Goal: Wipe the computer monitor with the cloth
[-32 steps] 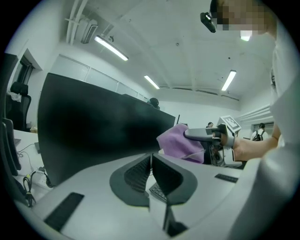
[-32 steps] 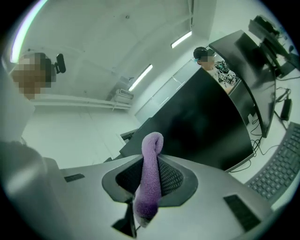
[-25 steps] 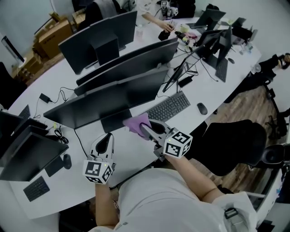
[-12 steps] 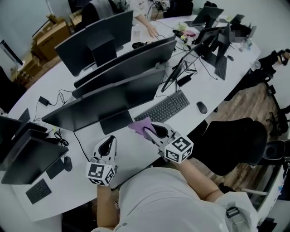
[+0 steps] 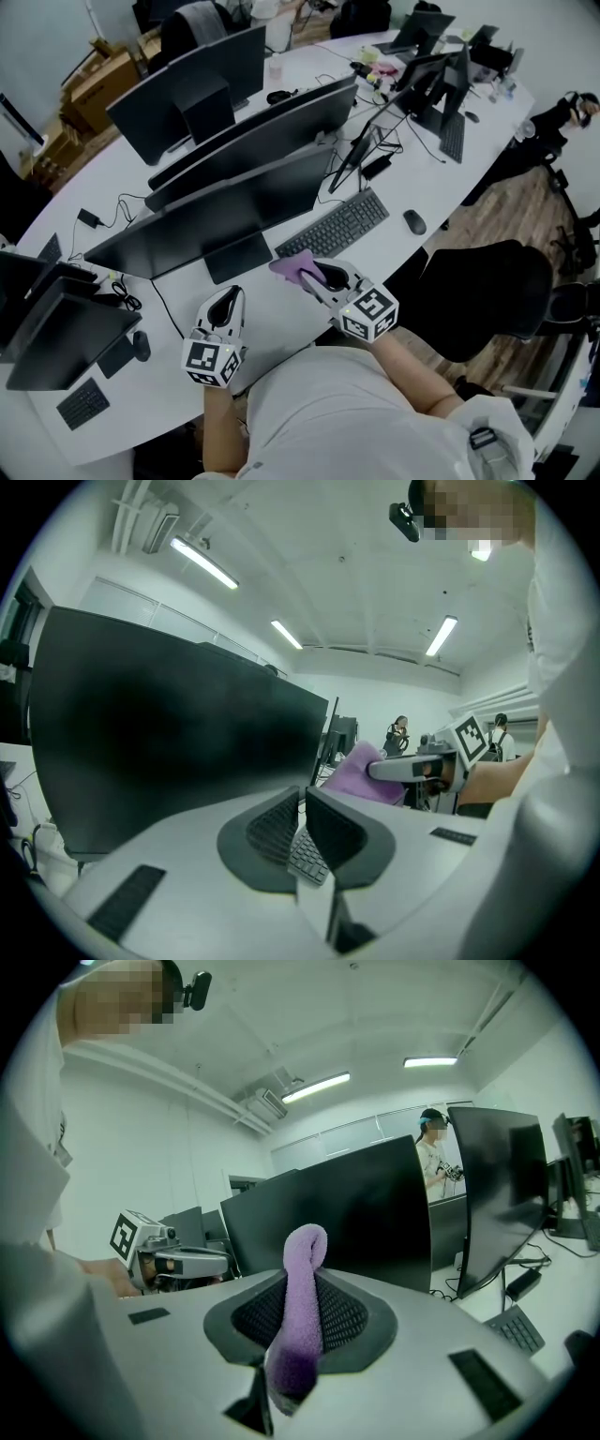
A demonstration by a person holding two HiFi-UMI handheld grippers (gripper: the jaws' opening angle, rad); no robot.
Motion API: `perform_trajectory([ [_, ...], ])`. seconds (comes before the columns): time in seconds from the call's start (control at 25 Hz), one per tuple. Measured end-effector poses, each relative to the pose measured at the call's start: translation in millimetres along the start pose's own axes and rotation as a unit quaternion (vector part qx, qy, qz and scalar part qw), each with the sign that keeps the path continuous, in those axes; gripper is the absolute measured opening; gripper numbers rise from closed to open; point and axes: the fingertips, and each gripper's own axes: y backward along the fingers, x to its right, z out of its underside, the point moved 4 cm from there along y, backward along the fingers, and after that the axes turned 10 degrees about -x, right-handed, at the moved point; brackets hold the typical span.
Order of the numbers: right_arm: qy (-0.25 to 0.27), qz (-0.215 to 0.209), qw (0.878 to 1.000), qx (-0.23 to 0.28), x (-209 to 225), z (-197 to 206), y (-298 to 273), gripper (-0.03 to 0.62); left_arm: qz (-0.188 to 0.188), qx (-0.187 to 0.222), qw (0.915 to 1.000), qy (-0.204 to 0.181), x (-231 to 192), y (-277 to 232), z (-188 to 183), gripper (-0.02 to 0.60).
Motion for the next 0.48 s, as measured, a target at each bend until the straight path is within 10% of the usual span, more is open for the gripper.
perform_trajectory([
  [0.48,-0.014,0.003,1.000,-0.002,5.7,4.8,2.4,0.077,-0.001,-0.006,1.0000,0.002,3.2,-0.8,4.4,0.008],
])
